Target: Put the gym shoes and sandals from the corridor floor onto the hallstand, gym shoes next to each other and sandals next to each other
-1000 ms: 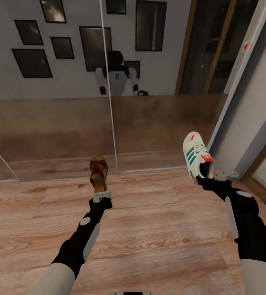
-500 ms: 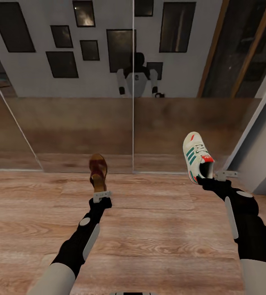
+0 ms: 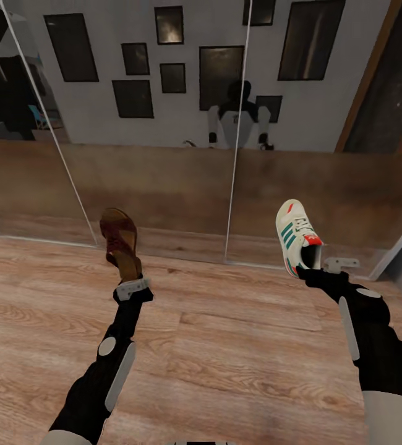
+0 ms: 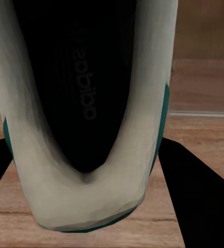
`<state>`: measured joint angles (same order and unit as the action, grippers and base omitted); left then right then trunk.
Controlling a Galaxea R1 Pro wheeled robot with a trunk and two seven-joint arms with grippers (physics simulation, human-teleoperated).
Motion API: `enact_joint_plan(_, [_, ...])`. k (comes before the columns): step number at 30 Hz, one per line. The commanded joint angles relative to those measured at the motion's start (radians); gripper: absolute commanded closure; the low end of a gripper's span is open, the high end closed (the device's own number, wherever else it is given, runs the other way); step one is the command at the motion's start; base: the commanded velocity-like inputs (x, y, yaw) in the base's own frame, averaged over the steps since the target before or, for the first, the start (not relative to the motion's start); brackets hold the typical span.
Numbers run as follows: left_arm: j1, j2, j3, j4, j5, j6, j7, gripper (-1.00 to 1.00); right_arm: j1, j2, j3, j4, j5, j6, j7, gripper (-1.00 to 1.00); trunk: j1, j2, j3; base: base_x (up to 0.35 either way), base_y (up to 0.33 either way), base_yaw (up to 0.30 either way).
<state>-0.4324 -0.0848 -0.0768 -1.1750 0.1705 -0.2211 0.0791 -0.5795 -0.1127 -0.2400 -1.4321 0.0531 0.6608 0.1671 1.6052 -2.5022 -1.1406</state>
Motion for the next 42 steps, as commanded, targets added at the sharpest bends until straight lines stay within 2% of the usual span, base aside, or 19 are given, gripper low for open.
enact_joint_plan(1, [0.005,0.002,-0.003,-0.018,0.007,0.037,0.007,1.00,0.000,0.005,-0.001,-0.001,0.005,0.005,0.006,1.00,0.000,0.000,-0.001,0.000,0.000,0.296])
enact_joint_plan(3, [0.006,0.003,-0.003,-0.035,0.008,0.091,0.007,1.00,-0.001,0.008,-0.001,-0.001,0.005,0.005,0.006,1.00,0.000,0.000,-0.001,0.000,0.000,0.296])
enact_joint_plan(4, [0.008,0.004,-0.003,-0.067,0.008,0.142,0.007,1.00,-0.001,0.010,-0.002,-0.001,0.005,0.005,0.006,1.00,0.000,0.000,-0.001,0.000,0.000,0.296])
enact_joint_plan(9, [0.009,0.008,-0.002,-0.100,0.009,0.241,0.007,1.00,0.000,0.011,-0.002,-0.001,0.005,0.005,0.006,1.00,0.000,0.000,-0.001,0.000,0.000,0.296])
enact_joint_plan(19, [0.009,0.007,-0.005,-0.130,0.011,0.254,0.007,1.00,-0.001,0.012,-0.002,0.001,0.004,0.005,0.006,1.00,0.000,0.000,0.004,0.000,0.000,0.296])
enact_joint_plan(42, [0.009,0.005,-0.008,-0.132,0.011,0.255,0.007,1.00,0.000,0.011,-0.002,-0.001,0.005,0.005,0.007,1.00,0.000,0.000,0.021,0.000,0.000,0.292])
